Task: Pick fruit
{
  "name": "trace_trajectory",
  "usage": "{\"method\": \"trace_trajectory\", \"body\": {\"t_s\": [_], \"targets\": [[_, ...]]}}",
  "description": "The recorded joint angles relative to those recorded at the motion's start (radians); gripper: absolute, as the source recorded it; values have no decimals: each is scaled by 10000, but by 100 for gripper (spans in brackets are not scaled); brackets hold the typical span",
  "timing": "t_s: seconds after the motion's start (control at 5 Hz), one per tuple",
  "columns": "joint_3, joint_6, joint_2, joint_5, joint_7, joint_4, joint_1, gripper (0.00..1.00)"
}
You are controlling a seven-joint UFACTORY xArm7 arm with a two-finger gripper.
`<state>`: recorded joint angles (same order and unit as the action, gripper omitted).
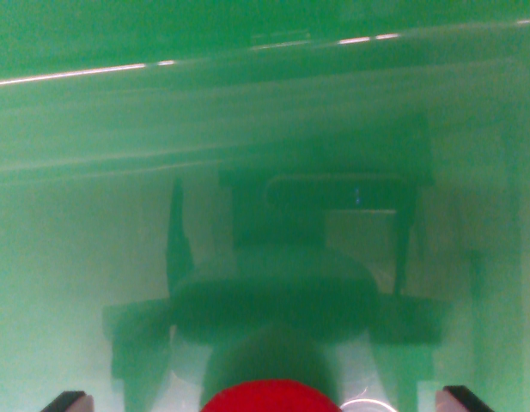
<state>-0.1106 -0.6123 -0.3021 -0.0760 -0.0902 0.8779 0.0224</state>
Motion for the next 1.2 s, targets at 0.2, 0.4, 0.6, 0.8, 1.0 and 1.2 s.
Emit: {"method": "trace_trajectory", "body": {"t_s": [0.2,0.4,0.6,0.8,1.0,1.2], "targets": [[-1,-65,24,5,4,42,-1,100],[-1,-65,24,5,4,42,-1,100],[-4,-189,69,15,12,121,-4,100],[-4,-189,69,15,12,121,-4,100],[-7,-368,134,29,24,235,-7,100],[-7,-368,134,29,24,235,-7,100]]}}
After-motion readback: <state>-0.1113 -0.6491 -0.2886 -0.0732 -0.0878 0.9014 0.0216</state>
